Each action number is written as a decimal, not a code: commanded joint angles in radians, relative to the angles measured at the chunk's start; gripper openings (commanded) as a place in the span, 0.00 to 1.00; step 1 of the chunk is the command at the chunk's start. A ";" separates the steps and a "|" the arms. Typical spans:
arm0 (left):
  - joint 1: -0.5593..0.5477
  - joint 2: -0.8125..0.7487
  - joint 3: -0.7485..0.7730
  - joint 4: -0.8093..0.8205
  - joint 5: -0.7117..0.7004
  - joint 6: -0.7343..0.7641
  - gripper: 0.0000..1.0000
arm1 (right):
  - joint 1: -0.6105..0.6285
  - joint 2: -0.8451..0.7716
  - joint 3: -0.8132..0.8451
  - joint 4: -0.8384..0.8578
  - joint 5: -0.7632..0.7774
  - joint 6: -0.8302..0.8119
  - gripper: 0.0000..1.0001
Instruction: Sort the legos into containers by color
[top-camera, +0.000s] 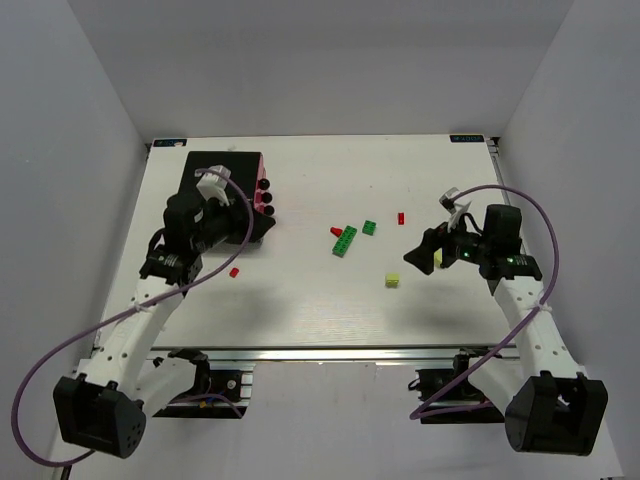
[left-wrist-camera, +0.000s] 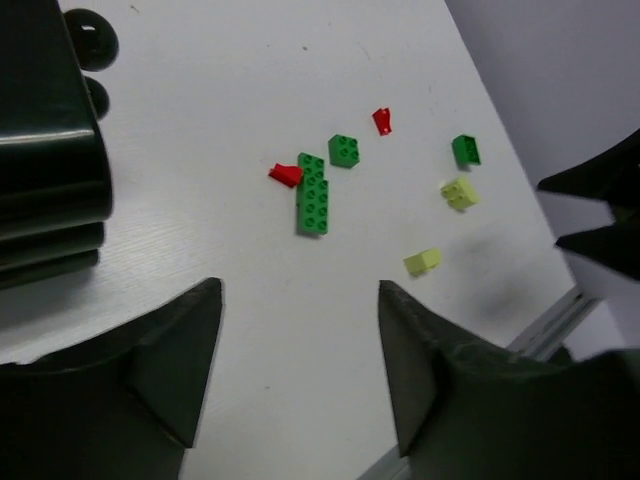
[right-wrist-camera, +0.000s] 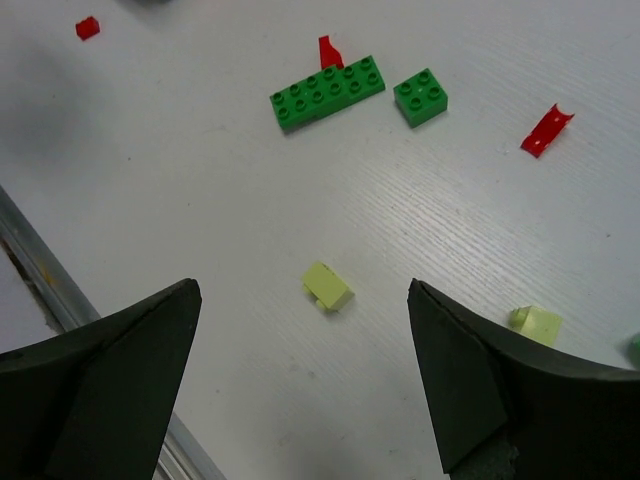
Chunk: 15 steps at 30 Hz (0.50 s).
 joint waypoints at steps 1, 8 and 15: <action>-0.050 0.081 0.142 -0.073 -0.040 -0.087 0.68 | 0.012 0.024 0.035 -0.049 -0.028 -0.082 0.89; -0.258 0.355 0.502 -0.347 -0.401 -0.202 0.51 | 0.064 0.041 0.053 -0.041 0.153 -0.052 0.89; -0.456 0.733 0.970 -0.648 -0.811 -0.409 0.73 | 0.062 -0.034 0.033 0.011 0.176 0.016 0.89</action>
